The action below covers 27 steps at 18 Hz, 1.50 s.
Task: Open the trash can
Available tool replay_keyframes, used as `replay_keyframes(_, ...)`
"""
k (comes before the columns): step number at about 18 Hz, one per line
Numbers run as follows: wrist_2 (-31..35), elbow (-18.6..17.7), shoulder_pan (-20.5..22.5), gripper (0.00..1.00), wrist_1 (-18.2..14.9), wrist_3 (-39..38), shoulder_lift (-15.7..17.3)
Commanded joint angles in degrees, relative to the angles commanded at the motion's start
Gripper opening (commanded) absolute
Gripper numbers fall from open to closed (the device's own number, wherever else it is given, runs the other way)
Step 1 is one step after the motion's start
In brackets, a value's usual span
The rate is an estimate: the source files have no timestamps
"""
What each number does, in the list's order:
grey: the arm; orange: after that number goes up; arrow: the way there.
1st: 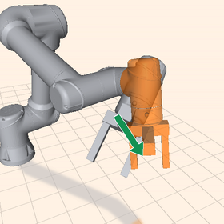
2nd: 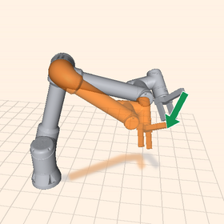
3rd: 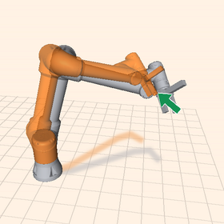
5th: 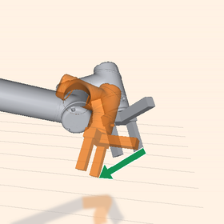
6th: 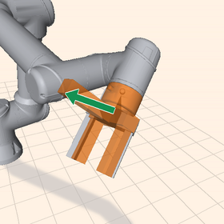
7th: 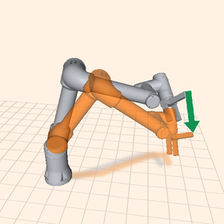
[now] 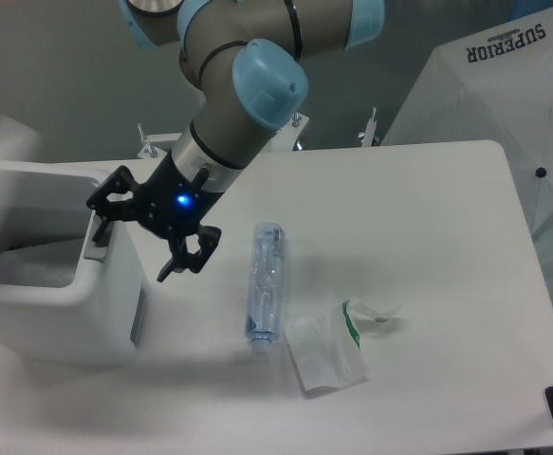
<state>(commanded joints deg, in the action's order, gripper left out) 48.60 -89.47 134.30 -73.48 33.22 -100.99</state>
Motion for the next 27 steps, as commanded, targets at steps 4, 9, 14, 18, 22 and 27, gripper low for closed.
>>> replay_keyframes(4, -0.4, 0.9, 0.2, 1.0, 0.6, -0.4, 0.2)
replay_keyframes(9, -0.5, 3.4, 1.8, 1.0, 0.6, -0.3, 0.4)
replay_keyframes(14, 0.2, 5.7, 4.8, 1.0, 1.8, 0.0, 0.1)
replay_keyframes(18, 4.2, 6.0, 6.3, 1.0, 2.2, 0.4, -0.2)
replay_keyframes(22, 11.7, 6.9, 6.4, 1.0, 3.8, 0.9, -3.5)
replay_keyframes(27, 22.8, 6.7, 9.8, 1.0, 4.7, 6.3, -9.6)
